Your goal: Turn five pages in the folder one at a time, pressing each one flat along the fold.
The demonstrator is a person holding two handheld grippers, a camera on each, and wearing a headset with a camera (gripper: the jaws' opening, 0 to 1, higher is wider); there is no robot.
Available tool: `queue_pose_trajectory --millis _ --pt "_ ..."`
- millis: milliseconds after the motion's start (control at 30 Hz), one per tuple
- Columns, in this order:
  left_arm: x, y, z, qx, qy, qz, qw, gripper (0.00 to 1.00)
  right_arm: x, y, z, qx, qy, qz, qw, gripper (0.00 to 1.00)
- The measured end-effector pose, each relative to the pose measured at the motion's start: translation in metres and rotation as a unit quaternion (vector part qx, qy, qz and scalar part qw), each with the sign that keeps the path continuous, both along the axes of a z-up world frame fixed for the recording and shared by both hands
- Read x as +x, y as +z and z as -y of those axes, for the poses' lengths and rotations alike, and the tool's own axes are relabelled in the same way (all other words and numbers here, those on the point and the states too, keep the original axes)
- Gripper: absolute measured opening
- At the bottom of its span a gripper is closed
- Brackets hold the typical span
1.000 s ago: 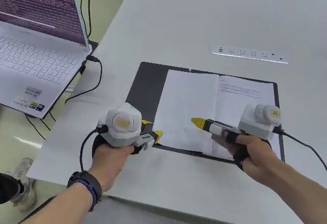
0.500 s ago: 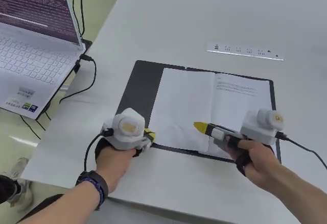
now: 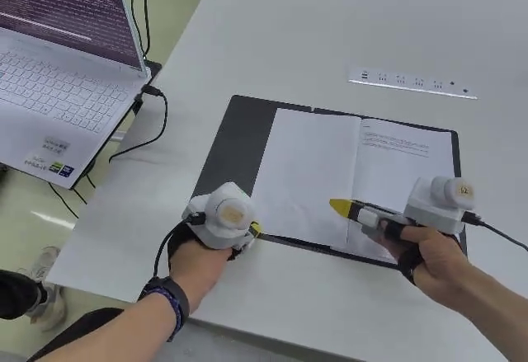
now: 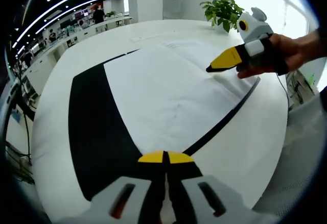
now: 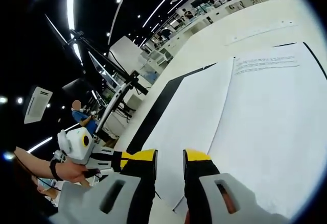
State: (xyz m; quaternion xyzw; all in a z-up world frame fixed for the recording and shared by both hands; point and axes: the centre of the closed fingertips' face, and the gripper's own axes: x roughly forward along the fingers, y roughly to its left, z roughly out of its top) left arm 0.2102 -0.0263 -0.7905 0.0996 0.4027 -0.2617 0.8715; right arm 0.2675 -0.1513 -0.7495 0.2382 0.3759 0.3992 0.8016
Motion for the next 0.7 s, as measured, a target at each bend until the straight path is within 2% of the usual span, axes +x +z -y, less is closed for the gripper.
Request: queue_pose_trajectory --millis 233,433,700 --pt "0.000 -0.001 -0.001 0.002 0.004 -0.001 1.0000 0.00 0.016 -0.002 0.006 -0.006 -0.005 0.005 1.0000 0.15" --pt "0.000 -0.001 -0.001 0.000 0.007 -0.001 1.0000 0.00 0.020 0.001 0.003 -0.016 -0.006 0.009 0.9998 0.12" --pt "0.001 -0.001 -0.001 -0.002 0.009 -0.007 0.9999 0.00 0.039 0.001 0.000 -0.015 -0.018 0.006 0.9997 0.09"
